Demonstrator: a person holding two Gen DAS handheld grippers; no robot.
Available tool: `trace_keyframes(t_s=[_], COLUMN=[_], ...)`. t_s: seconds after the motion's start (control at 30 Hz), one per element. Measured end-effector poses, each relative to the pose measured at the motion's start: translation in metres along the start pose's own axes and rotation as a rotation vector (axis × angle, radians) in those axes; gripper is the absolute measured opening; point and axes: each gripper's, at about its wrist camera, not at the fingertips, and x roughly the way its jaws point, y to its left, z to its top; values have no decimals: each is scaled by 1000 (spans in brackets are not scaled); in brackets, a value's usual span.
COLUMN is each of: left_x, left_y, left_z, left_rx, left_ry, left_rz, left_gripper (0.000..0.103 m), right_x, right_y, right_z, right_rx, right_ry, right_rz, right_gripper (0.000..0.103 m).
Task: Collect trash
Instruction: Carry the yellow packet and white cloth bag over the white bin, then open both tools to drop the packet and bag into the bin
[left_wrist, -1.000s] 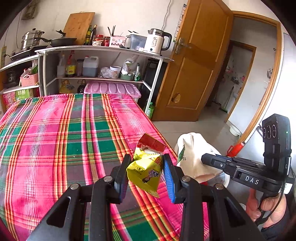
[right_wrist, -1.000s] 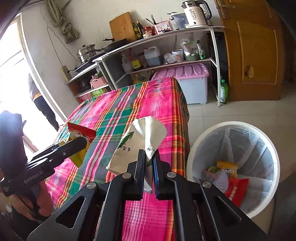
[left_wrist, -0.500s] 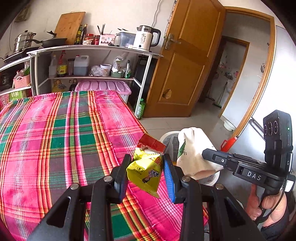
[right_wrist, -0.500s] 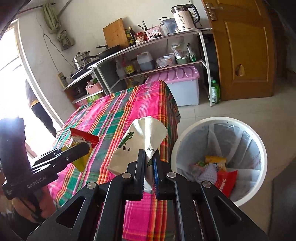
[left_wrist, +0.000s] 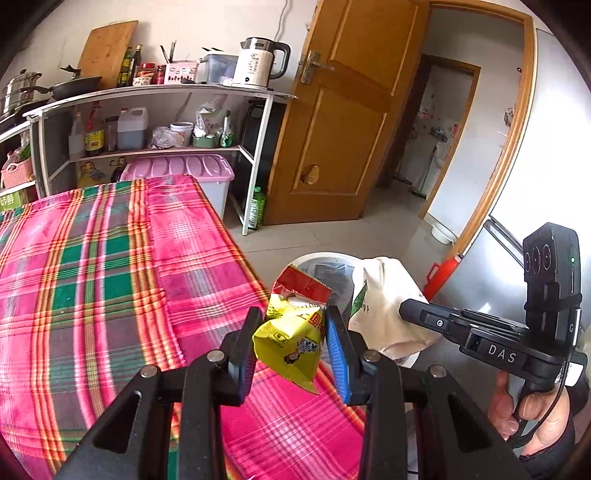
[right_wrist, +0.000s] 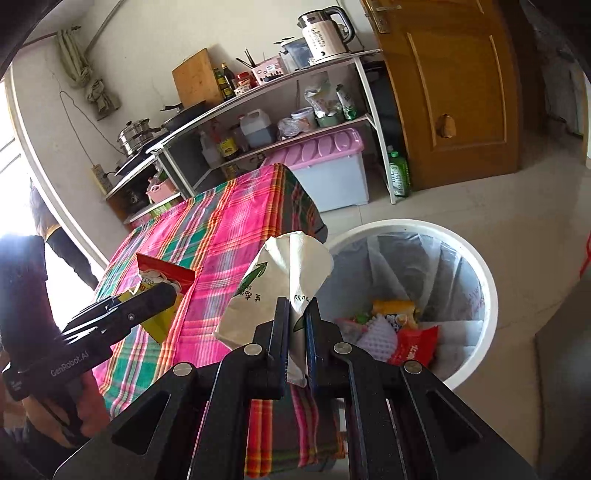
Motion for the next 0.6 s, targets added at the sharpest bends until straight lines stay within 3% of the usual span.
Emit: trace_keyframes(t_s=[0.6], left_x=[66], left_y=[-41], left_z=[4], left_rx=[54], left_ry=[95], left_rz=[-62], left_gripper=[36], right_x=[8], right_y=[-63], right_z=[-2], right_rx=[112], right_ry=[22], right_rz=[-77], right_gripper=[8])
